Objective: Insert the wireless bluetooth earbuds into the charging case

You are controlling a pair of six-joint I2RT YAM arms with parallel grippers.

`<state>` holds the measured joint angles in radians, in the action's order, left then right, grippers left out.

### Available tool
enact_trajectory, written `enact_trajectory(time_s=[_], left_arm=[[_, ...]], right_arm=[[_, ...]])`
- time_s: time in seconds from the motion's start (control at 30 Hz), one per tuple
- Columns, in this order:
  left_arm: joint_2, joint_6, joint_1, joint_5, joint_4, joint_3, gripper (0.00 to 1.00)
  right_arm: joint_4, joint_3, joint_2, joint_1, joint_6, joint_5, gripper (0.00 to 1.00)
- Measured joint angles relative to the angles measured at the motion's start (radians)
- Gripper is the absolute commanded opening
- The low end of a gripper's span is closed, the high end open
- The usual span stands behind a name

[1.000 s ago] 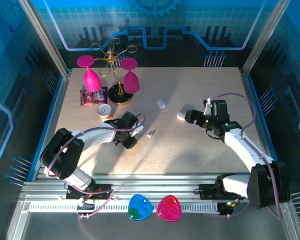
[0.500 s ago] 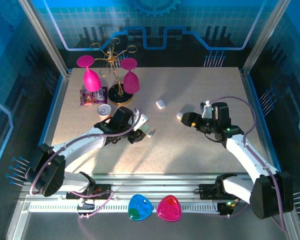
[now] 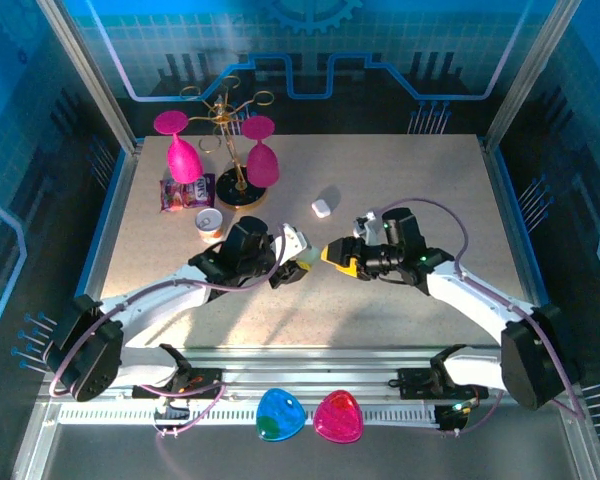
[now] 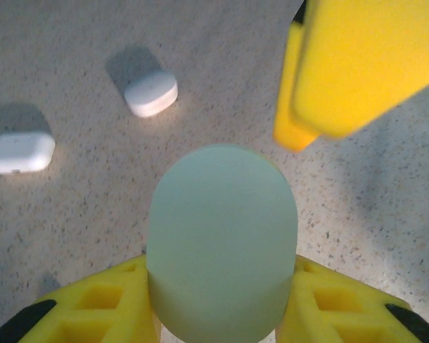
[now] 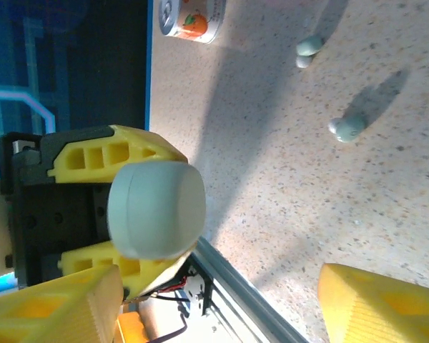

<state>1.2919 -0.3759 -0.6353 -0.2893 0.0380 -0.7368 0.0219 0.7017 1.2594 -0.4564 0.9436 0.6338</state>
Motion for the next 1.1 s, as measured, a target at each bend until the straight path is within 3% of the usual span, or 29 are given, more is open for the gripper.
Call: enact_trajectory(time_s=[0.23, 0.47, 0.63, 0.7, 0.83, 0.93, 1.1], left_arm=[[-0.01, -0.025, 0.002, -0.012, -0.006, 0.008, 0.38], [-0.011, -0.047, -0.01, -0.05, -0.003, 0.012, 0.38], [-0.011, -0.05, -0.011, -0.061, -0.003, 0.012, 0.38], [-0.011, -0.05, -0.011, -0.06, 0.0, 0.012, 0.38], [-0.011, -0.05, -0.01, -0.056, -0.003, 0.012, 0.38], [-0.011, -0.05, -0.01, -0.056, -0.002, 0.012, 0.38], [-0.011, -0.05, -0.01, -0.056, 0.005, 0.012, 0.39]], right_arm=[[-0.068, 0.023, 0.052, -0.027, 0.043, 0.036, 0.59], [-0.112, 0.034, 0.063, -0.04, 0.063, 0.042, 0.59], [-0.129, 0.041, 0.064, -0.043, 0.07, 0.052, 0.35], [-0.128, 0.04, 0.068, -0.042, 0.079, 0.047, 0.3], [-0.128, 0.04, 0.069, -0.042, 0.085, 0.043, 0.3], [-0.127, 0.04, 0.069, -0.042, 0.082, 0.043, 0.39], [-0.128, 0.041, 0.071, -0.043, 0.082, 0.047, 0.34]])
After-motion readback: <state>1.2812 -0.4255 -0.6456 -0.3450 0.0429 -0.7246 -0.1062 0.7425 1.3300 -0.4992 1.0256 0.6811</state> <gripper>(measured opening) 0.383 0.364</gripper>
